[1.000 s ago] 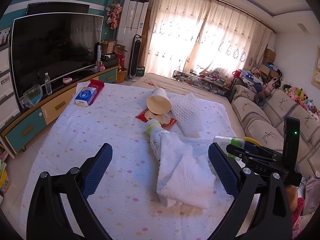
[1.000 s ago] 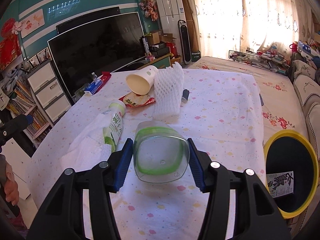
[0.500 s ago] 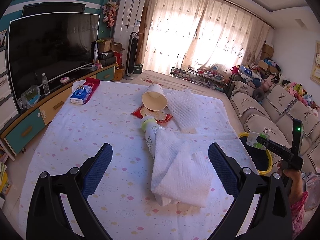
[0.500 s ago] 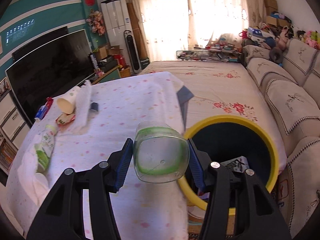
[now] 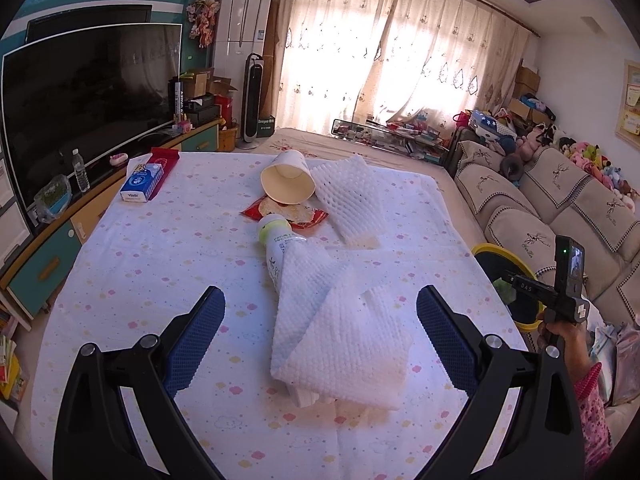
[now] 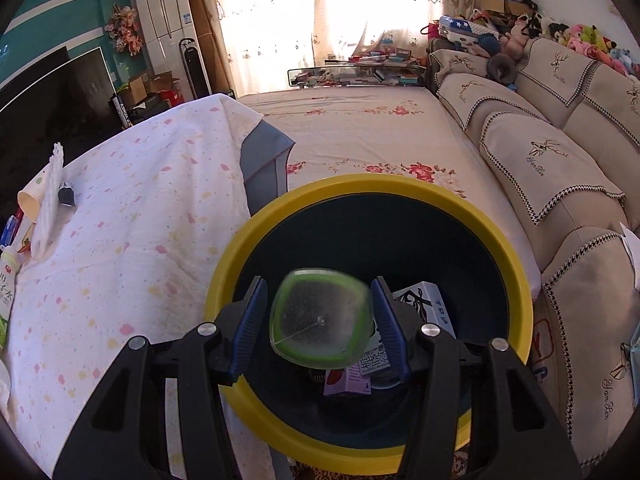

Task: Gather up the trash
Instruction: 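Carry the cup over the yellow-rimmed bin and open the right tool, then grasp the white cloth on the sheet with the left tool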

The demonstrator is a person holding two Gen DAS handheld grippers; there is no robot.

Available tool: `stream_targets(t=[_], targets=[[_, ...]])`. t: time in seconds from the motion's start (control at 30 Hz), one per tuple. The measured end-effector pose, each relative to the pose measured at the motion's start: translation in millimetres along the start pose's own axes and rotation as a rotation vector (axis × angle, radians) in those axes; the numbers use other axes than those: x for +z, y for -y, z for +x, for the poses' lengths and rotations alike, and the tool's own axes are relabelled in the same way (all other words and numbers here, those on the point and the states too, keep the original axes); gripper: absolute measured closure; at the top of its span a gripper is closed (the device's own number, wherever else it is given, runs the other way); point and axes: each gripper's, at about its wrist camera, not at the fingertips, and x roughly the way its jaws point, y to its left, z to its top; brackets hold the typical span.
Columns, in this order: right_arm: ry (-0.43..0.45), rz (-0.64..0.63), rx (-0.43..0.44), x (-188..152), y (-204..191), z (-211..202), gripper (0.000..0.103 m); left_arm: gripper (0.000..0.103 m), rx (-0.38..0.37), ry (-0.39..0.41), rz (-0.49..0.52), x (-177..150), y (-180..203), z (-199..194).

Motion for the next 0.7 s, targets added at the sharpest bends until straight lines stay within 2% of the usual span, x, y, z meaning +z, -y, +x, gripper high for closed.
stream_targets(t=[0.17, 0.53, 0.7], targets=[[0.033, -0.004, -0.009, -1.0, -0.5, -15.0, 0.044, 0.008, -0.01, -0.021, 0.022, -3.9, 6.0, 8.3], [0.061, -0.026, 0.032, -4.8, -15.6, -35.7, 0.044, 0.008, 0.01, -0.076, 0.078, -8.3, 15.4, 41.2], [0.054, -0.027, 0.041, -6.6, -18.9, -35.4, 0.044, 0.026, 0.003, -0.111, 0.079, -11.4, 16.9, 56.6]])
